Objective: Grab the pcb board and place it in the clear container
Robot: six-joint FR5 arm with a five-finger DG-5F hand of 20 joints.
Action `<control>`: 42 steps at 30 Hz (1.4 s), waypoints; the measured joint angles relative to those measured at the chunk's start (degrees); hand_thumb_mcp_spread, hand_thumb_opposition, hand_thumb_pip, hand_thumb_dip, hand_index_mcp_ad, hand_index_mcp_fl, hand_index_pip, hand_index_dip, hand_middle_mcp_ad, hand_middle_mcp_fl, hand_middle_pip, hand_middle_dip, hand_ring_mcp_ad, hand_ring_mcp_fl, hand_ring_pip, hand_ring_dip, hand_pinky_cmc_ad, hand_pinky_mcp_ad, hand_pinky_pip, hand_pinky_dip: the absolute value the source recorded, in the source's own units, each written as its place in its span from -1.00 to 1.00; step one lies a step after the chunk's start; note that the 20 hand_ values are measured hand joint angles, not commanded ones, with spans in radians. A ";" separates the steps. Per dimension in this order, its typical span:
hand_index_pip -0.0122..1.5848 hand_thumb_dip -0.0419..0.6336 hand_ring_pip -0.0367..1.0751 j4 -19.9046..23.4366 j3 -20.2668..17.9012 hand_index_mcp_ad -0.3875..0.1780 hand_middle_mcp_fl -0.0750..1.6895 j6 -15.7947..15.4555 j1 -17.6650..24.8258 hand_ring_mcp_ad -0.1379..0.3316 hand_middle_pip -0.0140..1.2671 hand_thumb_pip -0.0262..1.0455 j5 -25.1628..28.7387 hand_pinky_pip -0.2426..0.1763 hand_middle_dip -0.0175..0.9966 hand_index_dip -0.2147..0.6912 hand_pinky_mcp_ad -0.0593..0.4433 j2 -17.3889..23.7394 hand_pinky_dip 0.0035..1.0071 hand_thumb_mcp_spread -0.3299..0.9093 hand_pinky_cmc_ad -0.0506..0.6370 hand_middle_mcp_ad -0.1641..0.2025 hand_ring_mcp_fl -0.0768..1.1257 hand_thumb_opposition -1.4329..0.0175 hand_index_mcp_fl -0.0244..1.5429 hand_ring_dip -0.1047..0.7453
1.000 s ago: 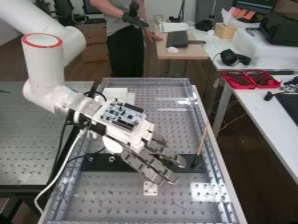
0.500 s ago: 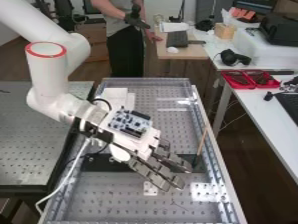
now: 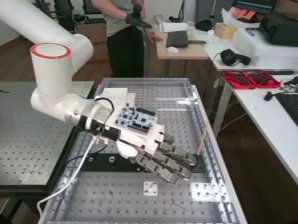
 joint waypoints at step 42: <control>0.62 -0.05 -0.77 -2.59 1.38 -0.53 -0.86 2.24 -0.19 0.14 -0.76 -0.28 -0.27 -0.20 -0.66 0.34 -0.17 -1.59 -0.62 0.59 -0.04 -0.21 -0.87 -0.19 -0.73 -0.70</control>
